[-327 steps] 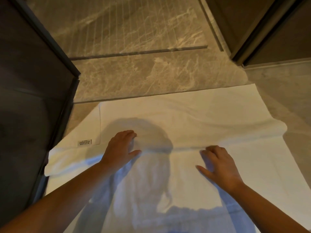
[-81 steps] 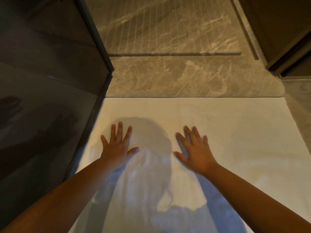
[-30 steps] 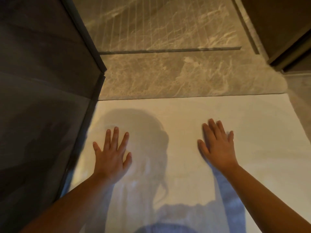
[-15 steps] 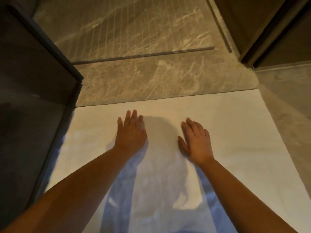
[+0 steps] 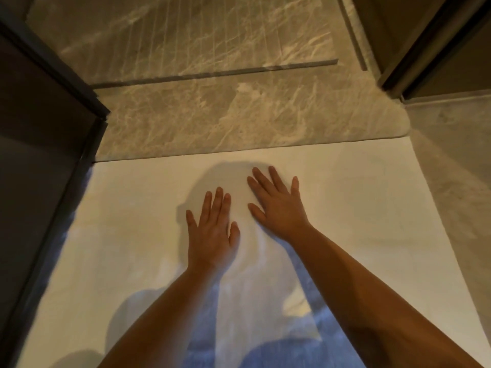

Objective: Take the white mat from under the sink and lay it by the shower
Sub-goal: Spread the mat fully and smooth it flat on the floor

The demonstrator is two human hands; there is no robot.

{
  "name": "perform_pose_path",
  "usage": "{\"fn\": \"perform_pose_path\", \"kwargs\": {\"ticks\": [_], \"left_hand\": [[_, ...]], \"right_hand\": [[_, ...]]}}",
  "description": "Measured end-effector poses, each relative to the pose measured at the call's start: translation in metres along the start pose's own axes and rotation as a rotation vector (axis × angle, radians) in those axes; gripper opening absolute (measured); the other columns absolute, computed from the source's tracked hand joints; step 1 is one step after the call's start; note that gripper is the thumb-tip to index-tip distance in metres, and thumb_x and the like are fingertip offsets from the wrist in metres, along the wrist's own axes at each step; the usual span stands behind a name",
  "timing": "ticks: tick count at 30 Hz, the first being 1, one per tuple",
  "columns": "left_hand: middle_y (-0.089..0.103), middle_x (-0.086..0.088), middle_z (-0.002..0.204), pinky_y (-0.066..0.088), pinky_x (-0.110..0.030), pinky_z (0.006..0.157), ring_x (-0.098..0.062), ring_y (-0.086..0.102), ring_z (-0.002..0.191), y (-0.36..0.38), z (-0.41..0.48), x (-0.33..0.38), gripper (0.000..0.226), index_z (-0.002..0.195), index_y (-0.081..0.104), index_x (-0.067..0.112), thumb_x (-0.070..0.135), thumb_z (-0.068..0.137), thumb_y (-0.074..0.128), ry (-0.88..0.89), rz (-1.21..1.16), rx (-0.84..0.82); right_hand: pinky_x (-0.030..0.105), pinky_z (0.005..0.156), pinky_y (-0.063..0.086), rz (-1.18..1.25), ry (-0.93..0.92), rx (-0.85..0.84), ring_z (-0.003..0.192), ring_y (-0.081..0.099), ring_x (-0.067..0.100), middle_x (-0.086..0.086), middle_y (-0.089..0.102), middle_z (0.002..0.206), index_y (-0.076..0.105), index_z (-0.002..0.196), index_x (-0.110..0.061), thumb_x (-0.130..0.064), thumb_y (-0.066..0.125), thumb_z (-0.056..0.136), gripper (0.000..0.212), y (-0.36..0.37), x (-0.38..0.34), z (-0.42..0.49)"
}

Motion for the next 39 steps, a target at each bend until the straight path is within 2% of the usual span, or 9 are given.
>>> {"fn": "perform_pose_path", "kwargs": {"ticks": [7,14,16,18,20,25,34,36,39], "left_hand": [[0.020,-0.003,0.153,0.019,-0.060,0.107,-0.022,0.015,0.141,0.000,0.001,0.001,0.062,0.142,0.023,0.017,0.037,0.083,0.021,0.007,-0.035,0.018],[0.026,-0.006,0.151,0.023,-0.062,0.104,-0.025,0.022,0.139,-0.001,0.002,0.002,0.062,0.140,0.027,0.014,0.035,0.082,0.024,0.012,-0.018,0.024],[0.027,-0.007,0.151,0.024,-0.062,0.103,-0.025,0.022,0.139,-0.002,0.001,0.002,0.062,0.140,0.028,0.014,0.034,0.082,0.024,0.012,-0.018,0.025],[0.027,-0.007,0.151,0.024,-0.062,0.103,-0.026,0.023,0.139,-0.002,0.001,0.003,0.062,0.140,0.028,0.014,0.034,0.082,0.024,0.013,-0.010,0.028],[0.026,-0.007,0.151,0.024,-0.061,0.104,-0.026,0.022,0.139,-0.003,0.001,0.003,0.062,0.140,0.028,0.014,0.035,0.082,0.023,0.016,-0.012,0.029],[0.026,-0.007,0.152,0.025,-0.062,0.103,-0.025,0.020,0.140,-0.004,0.001,0.004,0.062,0.140,0.028,0.014,0.034,0.082,0.024,0.018,-0.022,0.028],[0.027,-0.007,0.151,0.026,-0.063,0.102,-0.025,0.021,0.139,-0.004,0.002,0.003,0.062,0.140,0.029,0.014,0.034,0.082,0.024,0.011,-0.028,0.013],[0.027,-0.008,0.151,0.025,-0.064,0.102,-0.025,0.021,0.139,-0.004,0.002,0.003,0.062,0.139,0.030,0.013,0.034,0.082,0.024,0.010,-0.030,0.009],[0.024,-0.008,0.152,0.022,-0.063,0.104,-0.024,0.018,0.140,-0.004,0.001,0.004,0.063,0.140,0.028,0.013,0.035,0.082,0.021,0.006,-0.034,0.008]], "right_hand": [[0.062,0.108,0.005,0.036,0.256,0.101,0.142,-0.003,0.025,-0.002,0.005,0.156,0.015,0.143,-0.026,-0.052,0.034,0.090,0.063,-0.011,0.063,-0.008],[0.060,0.105,0.020,0.061,0.516,0.283,0.136,0.019,0.042,0.025,0.029,0.146,0.039,0.132,-0.001,-0.024,0.049,0.089,0.050,-0.027,0.092,-0.034],[0.059,0.107,0.017,0.107,0.416,0.236,0.137,0.018,0.042,0.025,0.028,0.146,0.038,0.133,-0.003,-0.023,0.052,0.088,0.051,-0.021,0.069,-0.032],[0.056,0.110,0.011,0.140,0.228,0.155,0.141,0.011,0.034,0.015,0.021,0.152,0.033,0.138,-0.013,-0.029,0.048,0.090,0.053,-0.011,0.048,-0.028],[0.055,0.111,0.006,0.117,0.167,0.137,0.142,0.005,0.028,0.005,0.015,0.155,0.027,0.141,-0.022,-0.034,0.042,0.092,0.053,-0.008,0.049,-0.023],[0.054,0.111,0.007,0.034,0.388,0.171,0.142,-0.001,0.025,0.000,0.006,0.156,0.014,0.144,-0.026,-0.039,0.033,0.094,0.055,-0.024,0.114,-0.020],[0.060,0.110,0.006,0.088,0.667,0.218,0.142,0.001,0.029,0.008,0.009,0.156,0.019,0.143,-0.016,-0.034,0.032,0.095,0.053,-0.043,0.173,-0.046],[0.063,0.108,0.009,0.099,0.642,0.263,0.141,0.008,0.033,0.013,0.016,0.154,0.026,0.141,-0.012,-0.029,0.039,0.093,0.052,-0.039,0.148,-0.050],[0.066,0.103,0.016,0.107,0.373,0.247,0.137,0.019,0.040,0.016,0.028,0.149,0.036,0.137,-0.013,-0.025,0.054,0.088,0.054,-0.022,0.084,-0.054]]}}
Point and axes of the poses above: each hand's wrist, its own z-axis towards the middle knuckle, its own y-axis out of the palm, x = y × z, the point moved 3 cm from there along z, towards the middle knuckle
